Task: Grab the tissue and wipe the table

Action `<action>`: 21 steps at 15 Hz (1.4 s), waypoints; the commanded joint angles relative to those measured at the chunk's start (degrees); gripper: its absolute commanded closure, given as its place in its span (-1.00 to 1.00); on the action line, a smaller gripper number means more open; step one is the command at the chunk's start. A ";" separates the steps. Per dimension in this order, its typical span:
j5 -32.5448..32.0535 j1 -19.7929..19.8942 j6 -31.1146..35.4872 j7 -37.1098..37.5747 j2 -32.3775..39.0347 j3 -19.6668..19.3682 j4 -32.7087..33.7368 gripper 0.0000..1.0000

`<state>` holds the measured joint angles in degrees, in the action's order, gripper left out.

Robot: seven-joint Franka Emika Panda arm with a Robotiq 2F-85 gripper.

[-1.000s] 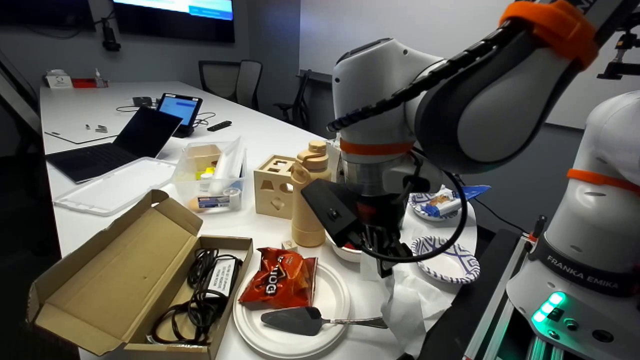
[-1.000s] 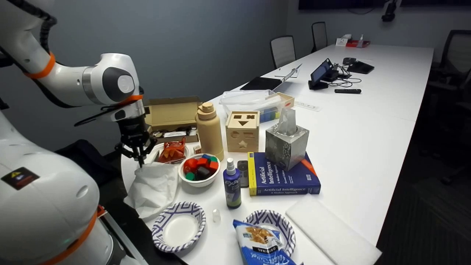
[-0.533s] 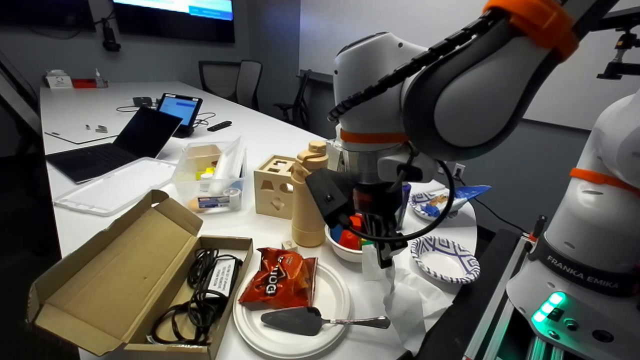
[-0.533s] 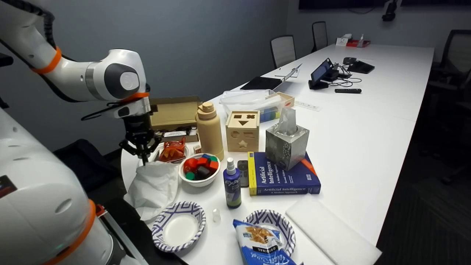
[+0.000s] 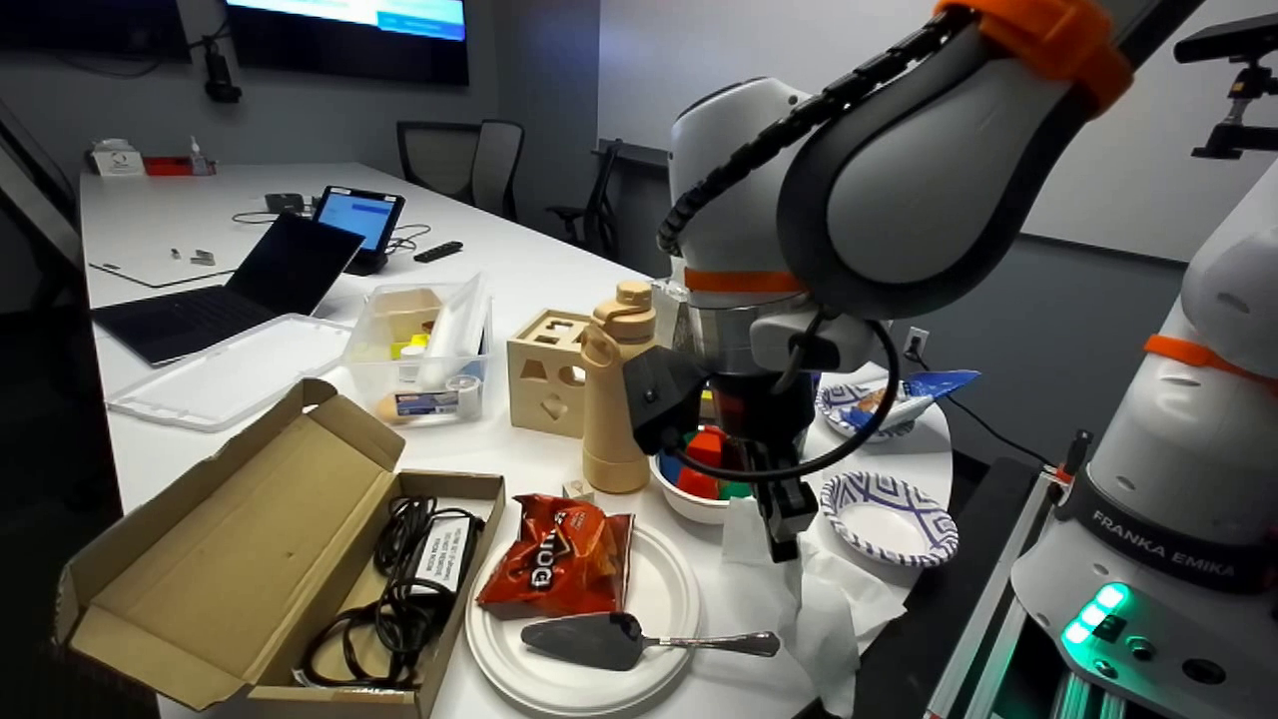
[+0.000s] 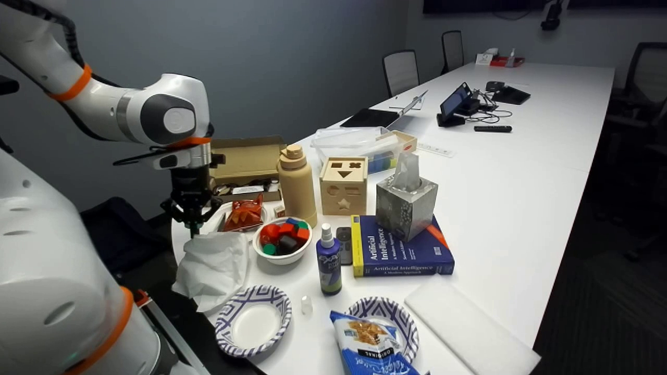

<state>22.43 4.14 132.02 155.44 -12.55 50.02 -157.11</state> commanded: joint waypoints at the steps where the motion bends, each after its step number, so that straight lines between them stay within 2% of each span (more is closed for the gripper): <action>1: 8.13 8.44 -7.55 2.43 -8.33 10.10 -0.11 1.00; 6: 19.51 16.84 -14.42 2.44 -15.82 21.96 -0.03 1.00; 13: 33.36 22.40 -20.43 2.41 -25.16 34.61 -0.63 1.00; 17: 36.94 22.84 -21.88 2.14 -31.41 38.50 -0.93 1.00; 21: 37.12 23.35 -22.95 2.07 -32.78 38.90 -1.15 1.00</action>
<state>56.84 27.44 113.84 155.47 -36.14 87.07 -158.27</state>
